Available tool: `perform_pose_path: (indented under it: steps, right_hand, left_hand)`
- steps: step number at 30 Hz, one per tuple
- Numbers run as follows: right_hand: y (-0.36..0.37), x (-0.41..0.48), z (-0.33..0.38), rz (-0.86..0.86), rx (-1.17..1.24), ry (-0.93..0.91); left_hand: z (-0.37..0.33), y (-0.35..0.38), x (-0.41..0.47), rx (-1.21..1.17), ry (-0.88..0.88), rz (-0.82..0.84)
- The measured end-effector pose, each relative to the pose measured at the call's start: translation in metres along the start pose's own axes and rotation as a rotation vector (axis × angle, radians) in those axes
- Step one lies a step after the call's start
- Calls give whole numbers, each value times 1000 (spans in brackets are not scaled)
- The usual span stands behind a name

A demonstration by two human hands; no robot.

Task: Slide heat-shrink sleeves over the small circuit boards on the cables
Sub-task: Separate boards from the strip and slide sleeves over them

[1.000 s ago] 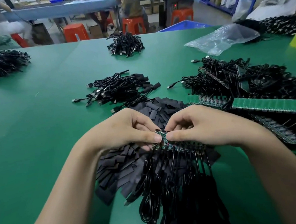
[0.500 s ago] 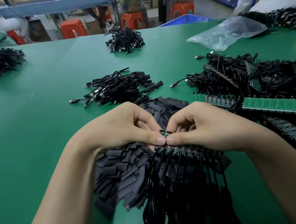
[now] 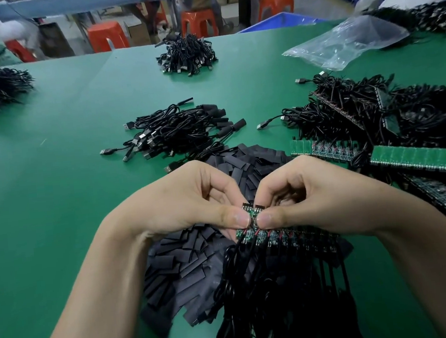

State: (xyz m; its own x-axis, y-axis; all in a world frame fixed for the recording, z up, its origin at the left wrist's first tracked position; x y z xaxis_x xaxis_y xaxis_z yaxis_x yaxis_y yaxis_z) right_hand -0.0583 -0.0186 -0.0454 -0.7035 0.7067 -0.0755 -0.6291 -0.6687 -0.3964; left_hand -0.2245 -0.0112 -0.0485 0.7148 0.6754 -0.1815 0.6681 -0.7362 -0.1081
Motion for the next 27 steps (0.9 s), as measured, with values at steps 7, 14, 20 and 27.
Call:
perform_pose_path:
  steps: [7, 14, 20, 27]
  right_hand:
    - [-2, -2, 2, 20, 107, -54]
    - [0, -6, -11, 128, -223, 159]
    - [4, -3, 0, 52, -273, 106]
    - [-7, -1, 8, -296, 187, -19]
  left_hand:
    - [1, 5, 1, -61, 21, 15]
    - [-13, 0, -6, -98, 107, -33]
    - [-27, -9, 0, -17, 232, -415]
    - [-11, -24, 8, 179, 270, -735]
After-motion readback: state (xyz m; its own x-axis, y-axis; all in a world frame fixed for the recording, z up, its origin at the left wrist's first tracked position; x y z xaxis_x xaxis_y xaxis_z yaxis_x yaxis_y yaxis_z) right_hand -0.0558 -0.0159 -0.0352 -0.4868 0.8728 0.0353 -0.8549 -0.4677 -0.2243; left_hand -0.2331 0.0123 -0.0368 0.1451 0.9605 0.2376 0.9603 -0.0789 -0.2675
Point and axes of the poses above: each hand's wrist, its own x-axis towards the middle knuckle, its own y-axis out of the palm, z = x × y, the point moved 5 cm from there along x, towards the middle knuckle
